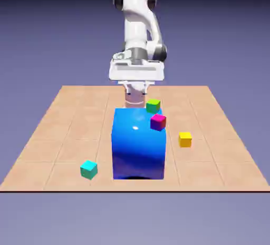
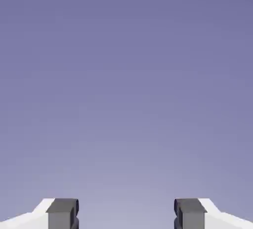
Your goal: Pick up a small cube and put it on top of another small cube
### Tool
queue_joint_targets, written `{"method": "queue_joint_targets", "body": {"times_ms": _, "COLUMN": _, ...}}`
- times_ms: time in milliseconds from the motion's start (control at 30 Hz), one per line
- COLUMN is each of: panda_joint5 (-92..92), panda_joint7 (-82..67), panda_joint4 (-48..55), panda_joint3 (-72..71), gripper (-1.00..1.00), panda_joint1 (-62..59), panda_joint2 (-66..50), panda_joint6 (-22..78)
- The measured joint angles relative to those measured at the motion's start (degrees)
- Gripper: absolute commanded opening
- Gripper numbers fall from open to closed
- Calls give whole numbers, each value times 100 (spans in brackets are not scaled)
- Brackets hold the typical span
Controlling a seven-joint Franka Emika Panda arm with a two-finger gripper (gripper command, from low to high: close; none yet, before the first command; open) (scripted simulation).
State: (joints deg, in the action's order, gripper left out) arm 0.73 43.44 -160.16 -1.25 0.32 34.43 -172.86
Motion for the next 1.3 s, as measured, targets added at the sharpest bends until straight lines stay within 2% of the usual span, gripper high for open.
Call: {"method": "queue_joint_targets", "body": {"times_ms": 1300, "panda_joint5": 9718, "panda_joint7": 2268, "panda_joint4": 1631, "panda_joint3": 2464, "gripper": 0, "panda_joint1": 5783, "panda_joint2": -2056, "panda_joint6": -910}}
